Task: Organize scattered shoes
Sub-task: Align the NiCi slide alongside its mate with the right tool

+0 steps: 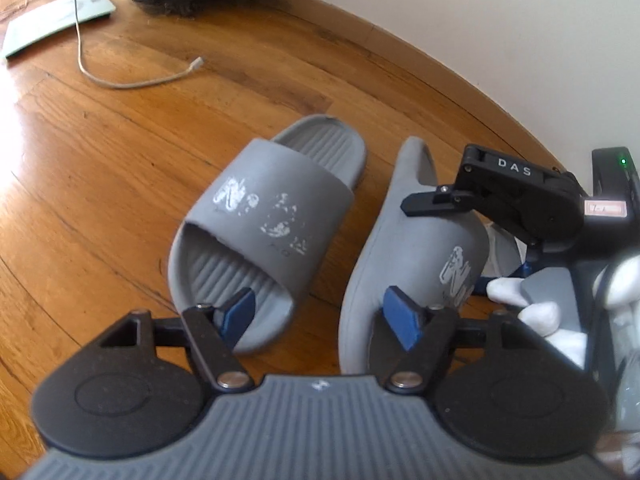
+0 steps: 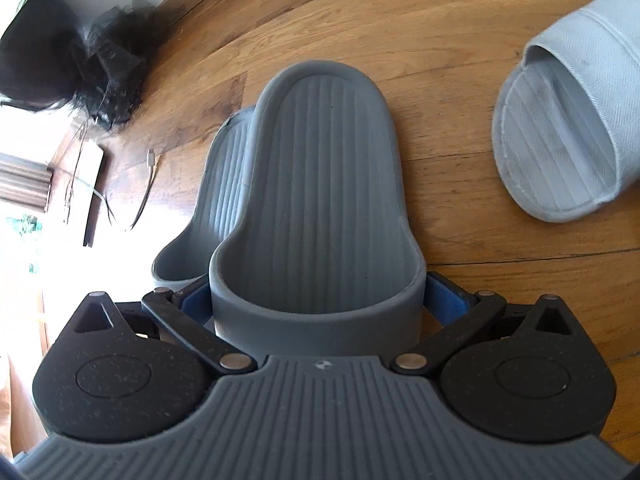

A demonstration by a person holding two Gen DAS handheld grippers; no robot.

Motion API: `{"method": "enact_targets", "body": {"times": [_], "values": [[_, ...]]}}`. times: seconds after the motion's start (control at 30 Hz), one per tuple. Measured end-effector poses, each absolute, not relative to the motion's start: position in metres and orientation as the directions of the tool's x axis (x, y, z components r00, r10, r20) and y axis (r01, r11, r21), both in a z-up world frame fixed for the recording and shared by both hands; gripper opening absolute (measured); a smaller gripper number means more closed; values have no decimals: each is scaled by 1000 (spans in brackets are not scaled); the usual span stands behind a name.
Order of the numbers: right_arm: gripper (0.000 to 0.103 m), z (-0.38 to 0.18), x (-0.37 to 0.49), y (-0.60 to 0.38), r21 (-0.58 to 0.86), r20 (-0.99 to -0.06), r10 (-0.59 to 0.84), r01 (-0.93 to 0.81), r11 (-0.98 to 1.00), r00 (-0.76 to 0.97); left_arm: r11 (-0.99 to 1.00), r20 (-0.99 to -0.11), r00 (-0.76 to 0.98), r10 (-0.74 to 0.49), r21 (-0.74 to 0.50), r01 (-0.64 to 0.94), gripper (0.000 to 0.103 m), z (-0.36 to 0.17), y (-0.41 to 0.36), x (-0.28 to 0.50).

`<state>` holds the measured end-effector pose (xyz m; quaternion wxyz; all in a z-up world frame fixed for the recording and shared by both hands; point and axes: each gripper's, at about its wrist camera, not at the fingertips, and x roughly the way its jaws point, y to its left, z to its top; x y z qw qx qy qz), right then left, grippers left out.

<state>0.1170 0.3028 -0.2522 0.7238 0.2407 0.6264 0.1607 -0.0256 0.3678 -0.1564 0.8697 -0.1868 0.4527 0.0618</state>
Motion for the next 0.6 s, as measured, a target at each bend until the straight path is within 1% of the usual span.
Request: {"method": "enact_targets", "body": {"times": [0.07,0.2,0.37,0.47,0.5,0.6], "values": [[103,-252,118,302,552,-829,537,78,830,158,936,-813,582,-26,-225,-272,71,-154,363,-23],[103,-252,118,299,573,-815,558,82,815,155,926,-824,567,5,-210,-313,71,-156,365,-22],[103,-253,119,289,643,-763,628,76,762,153,921,-837,547,20,-197,-335,71,-159,367,-24],[103,-253,119,283,682,-729,668,73,728,152,926,-861,507,35,-162,-340,65,-165,364,-22],[103,-253,119,281,695,-717,681,71,715,152,927,-871,489,46,-146,-346,61,-168,364,-21],[103,-253,120,276,724,-688,710,68,687,150,921,-882,471,19,-168,-352,60,-176,364,-21]]}}
